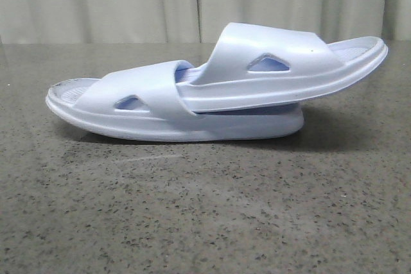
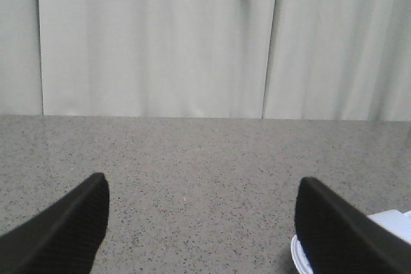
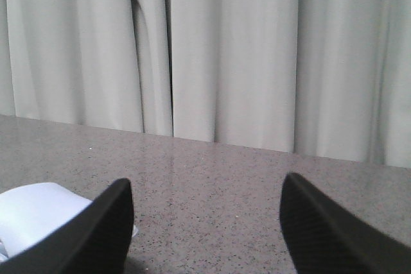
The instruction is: Insert blue slippers together front up
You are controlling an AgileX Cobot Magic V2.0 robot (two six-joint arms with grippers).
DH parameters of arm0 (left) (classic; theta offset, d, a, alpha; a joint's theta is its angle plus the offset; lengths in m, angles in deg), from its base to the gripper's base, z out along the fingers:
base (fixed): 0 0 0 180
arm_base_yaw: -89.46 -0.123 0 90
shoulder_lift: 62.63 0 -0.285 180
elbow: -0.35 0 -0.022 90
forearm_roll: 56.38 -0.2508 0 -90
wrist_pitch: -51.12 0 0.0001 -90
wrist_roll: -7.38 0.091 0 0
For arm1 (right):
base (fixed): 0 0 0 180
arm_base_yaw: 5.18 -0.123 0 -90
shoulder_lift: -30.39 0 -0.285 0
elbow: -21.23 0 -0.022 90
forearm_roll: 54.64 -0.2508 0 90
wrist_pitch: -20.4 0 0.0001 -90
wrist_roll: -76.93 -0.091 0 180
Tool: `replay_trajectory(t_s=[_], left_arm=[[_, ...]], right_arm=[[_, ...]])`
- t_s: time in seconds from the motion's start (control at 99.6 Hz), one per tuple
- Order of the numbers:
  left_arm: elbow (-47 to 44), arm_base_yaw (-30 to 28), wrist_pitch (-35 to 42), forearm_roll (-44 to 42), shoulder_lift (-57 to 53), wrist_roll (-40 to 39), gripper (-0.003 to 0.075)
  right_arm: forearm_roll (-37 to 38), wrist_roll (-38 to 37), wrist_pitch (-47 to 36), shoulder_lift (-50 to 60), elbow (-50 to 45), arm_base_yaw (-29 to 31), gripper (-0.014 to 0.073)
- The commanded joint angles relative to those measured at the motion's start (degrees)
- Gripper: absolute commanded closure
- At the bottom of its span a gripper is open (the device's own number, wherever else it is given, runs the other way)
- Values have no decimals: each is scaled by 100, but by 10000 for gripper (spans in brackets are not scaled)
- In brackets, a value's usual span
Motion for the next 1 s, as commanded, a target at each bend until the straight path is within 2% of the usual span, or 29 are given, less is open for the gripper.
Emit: replay_trajectory(t_s=[0.0, 0.261, 0.331, 0.472, 0.602, 0.683, 0.994], left_arm=[[94, 57, 38, 75, 35, 9, 191], [31, 57, 48, 75, 35, 9, 197], [31, 57, 59, 75, 35, 9, 235], [31, 57, 49, 86, 35, 9, 379], [31, 57, 62, 96, 35, 9, 576], [31, 57, 88, 96, 35, 9, 699], [31, 57, 90, 96, 35, 9, 704]], right_arm=[[73, 107, -191, 170, 12, -2, 171], [-11, 107, -1337, 312, -166, -2, 174], [-26, 107, -1298, 312, -166, -2, 221], [-26, 107, -1239, 312, -166, -2, 431], [-26, 107, -1260, 312, -166, -2, 632], [-26, 107, -1263, 312, -166, -2, 700], [-26, 107, -1276, 312, -166, -2, 701]])
